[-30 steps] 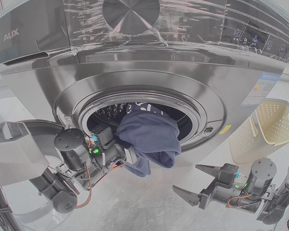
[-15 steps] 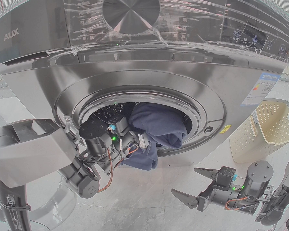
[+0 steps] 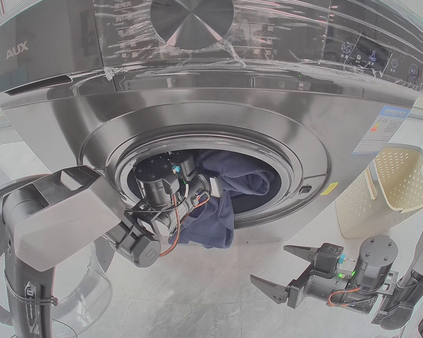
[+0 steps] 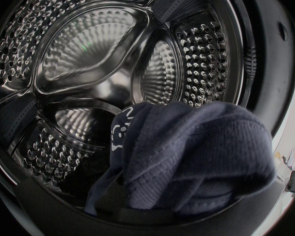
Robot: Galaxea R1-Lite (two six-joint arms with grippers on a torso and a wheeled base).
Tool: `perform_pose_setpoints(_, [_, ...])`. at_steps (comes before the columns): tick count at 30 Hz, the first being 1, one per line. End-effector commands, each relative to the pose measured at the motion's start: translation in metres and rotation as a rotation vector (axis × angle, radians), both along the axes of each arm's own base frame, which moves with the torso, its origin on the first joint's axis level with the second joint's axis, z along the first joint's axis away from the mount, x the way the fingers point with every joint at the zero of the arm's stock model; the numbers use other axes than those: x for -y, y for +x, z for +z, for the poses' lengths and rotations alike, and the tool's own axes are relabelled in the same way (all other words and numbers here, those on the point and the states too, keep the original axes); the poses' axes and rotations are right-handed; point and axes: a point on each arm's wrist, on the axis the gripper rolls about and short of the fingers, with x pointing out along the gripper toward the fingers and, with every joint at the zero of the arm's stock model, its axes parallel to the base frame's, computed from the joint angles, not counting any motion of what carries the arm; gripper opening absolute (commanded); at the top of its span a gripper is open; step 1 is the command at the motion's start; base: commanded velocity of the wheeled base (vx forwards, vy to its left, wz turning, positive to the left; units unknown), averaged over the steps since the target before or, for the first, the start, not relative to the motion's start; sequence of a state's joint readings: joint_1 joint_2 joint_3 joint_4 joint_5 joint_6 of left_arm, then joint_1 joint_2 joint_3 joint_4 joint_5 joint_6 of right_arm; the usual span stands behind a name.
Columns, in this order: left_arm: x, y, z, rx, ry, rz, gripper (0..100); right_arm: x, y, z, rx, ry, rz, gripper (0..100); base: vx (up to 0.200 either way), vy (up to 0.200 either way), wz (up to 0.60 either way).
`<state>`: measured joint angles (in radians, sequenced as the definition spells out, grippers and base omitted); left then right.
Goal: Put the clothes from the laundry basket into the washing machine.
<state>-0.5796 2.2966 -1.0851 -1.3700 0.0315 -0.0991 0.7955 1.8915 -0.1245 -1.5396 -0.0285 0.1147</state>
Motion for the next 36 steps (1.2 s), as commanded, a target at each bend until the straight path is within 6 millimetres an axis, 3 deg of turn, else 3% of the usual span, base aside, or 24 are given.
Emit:
perform_pose_setpoints(1, [0.005,0.009,0.002,0.012,-0.009,0.003,0,0.000,0.004,-0.001,0.004,-0.005,-0.038,100,0.000,0.000,0.00])
perform_pose_setpoints(8, [0.003,0.032,0.009,0.063,-0.049,0.069,0,-0.002,0.014,-0.001,0.006,0.008,-0.156,100,0.000,0.000,0.00])
perform_pose_setpoints(18, [0.007,0.039,0.016,0.069,-0.057,0.073,0,0.000,0.031,0.001,0.021,0.012,-0.332,100,0.000,0.000,0.00])
perform_pose_setpoints(24, [0.014,0.049,0.024,0.086,-0.076,0.095,0,-0.002,0.036,0.004,0.013,0.032,-0.371,100,0.000,0.000,0.00])
perform_pose_setpoints(29, [0.016,0.056,0.007,0.067,-0.067,0.100,0,-0.005,0.034,0.004,0.012,0.033,-0.359,100,0.000,0.000,0.00])
perform_pose_setpoints(36, [0.018,0.074,0.016,0.078,-0.079,0.135,0,-0.004,0.035,0.003,0.011,0.032,-0.363,100,0.000,0.000,0.00])
